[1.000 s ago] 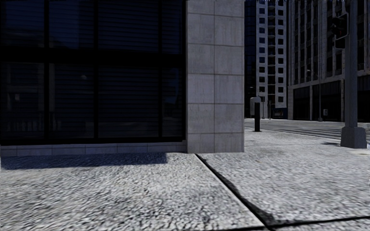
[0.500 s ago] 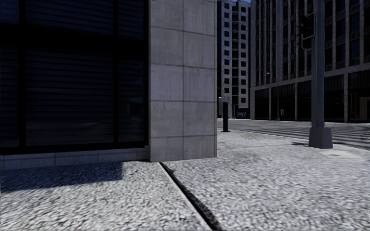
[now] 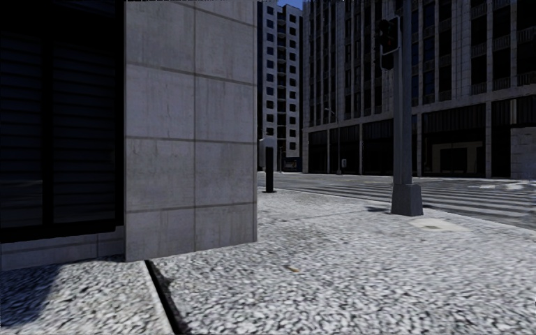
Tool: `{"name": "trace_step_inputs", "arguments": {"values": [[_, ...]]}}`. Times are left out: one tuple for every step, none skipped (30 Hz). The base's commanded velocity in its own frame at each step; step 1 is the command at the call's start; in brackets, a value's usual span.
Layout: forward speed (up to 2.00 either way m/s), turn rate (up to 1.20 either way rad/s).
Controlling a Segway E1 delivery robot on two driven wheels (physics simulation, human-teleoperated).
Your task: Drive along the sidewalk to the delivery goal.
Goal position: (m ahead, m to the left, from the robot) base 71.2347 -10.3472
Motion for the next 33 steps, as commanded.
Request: {"name": "trace_step_inputs", "arguments": {"values": [[1.36, -0.54], [1.36, -0.54], [1.36, -0.54], [1.36, -0.54], [1.36, -0.54], [1.36, -0.54], [1.36, -0.54], [1.36, -0.54], [1.36, -0.54], [1.36, -0.54], [1.36, -0.54], [1.36, -0.54], [1.36, -0.54], [1.36, -0.54], [1.36, -0.54], [1.36, -0.54], [1.36, -0.54], [1.36, -0.54], [1.36, -0.54], [1.36, -0.54], [1.36, -0.54], [1.49, -0.54], [1.81, -0.54], [1.90, -0.54], [1.90, -0.54], [1.92, -0.54], [1.93, -0.54], [1.93, -0.54], [1.93, -0.54], [1.93, -0.54], [1.93, -0.54], [1.93, -0.54], [1.93, -0.54]]}}
